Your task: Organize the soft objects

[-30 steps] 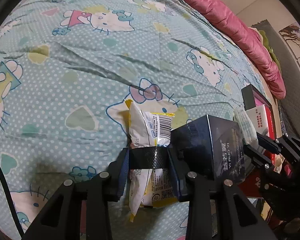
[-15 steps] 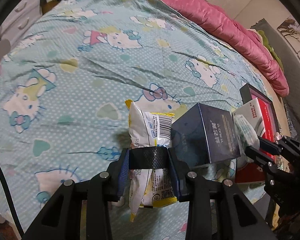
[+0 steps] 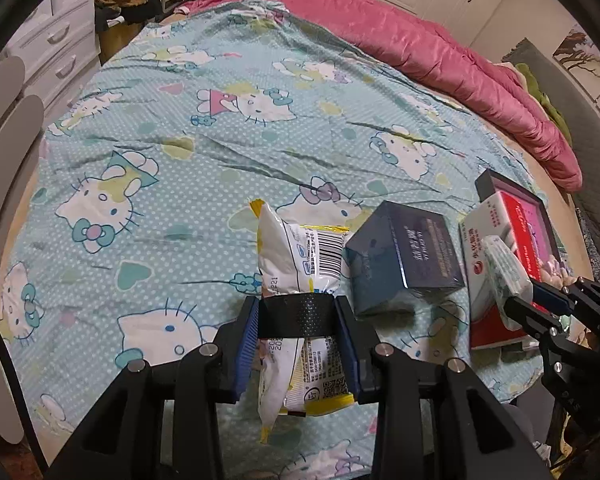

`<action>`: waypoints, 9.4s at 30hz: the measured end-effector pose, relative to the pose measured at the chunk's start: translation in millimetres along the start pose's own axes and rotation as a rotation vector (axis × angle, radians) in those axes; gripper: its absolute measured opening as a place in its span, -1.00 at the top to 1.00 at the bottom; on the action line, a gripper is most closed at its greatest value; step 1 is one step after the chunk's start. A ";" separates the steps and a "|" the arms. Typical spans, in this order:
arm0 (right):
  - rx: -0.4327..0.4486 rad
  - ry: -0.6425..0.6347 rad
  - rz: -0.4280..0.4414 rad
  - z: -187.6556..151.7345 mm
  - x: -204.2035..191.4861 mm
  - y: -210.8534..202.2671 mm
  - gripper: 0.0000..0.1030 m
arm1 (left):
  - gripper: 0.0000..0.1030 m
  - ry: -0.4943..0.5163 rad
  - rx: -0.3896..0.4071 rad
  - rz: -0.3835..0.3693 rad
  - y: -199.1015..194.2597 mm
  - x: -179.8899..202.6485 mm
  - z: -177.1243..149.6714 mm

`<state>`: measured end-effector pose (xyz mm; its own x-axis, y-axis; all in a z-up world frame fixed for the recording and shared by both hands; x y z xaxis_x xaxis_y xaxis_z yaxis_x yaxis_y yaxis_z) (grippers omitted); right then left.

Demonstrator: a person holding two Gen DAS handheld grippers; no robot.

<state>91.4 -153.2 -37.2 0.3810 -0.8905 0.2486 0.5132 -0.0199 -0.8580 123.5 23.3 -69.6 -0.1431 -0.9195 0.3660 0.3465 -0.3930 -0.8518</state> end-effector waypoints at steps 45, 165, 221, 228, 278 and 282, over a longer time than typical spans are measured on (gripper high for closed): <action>0.184 0.382 -0.241 -104.5 164.2 -150.5 0.57 | 0.28 0.390 0.068 -0.176 -39.7 239.2 -5.0; 0.103 0.575 -0.182 -213.4 220.5 -63.8 -0.13 | -0.02 0.536 -0.171 -0.301 139.3 355.6 -27.5; 0.122 0.835 -0.471 -160.2 122.2 -149.9 -0.56 | -0.25 0.434 0.061 -0.140 -16.0 212.0 -32.1; 0.161 0.890 -0.551 -168.9 85.2 -173.2 -0.56 | -0.25 0.450 0.093 -0.133 -33.4 204.7 -48.8; 0.101 0.921 -0.588 -208.2 46.7 -165.6 -0.56 | -0.25 0.493 0.042 -0.129 -21.0 209.9 -105.5; 0.103 0.917 -0.584 -207.9 46.3 -165.7 -0.56 | -0.25 0.492 0.044 -0.130 -20.9 209.7 -105.7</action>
<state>-135.9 -285.6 23.0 -0.6383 -0.7571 0.1395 0.5070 -0.5497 -0.6639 -11.7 -161.8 -14.6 -0.6033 -0.7609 0.2390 0.3338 -0.5131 -0.7907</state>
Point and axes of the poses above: each gripper's, at about its wrist camera, not at the fingertips, and y roughly the way its jaws point, x to its right, z to its top, the point moved 5 cm from there along y, roughly the way its jaws point, and after that the axes turned 9 degrees about -z, right-handed, at the moved point
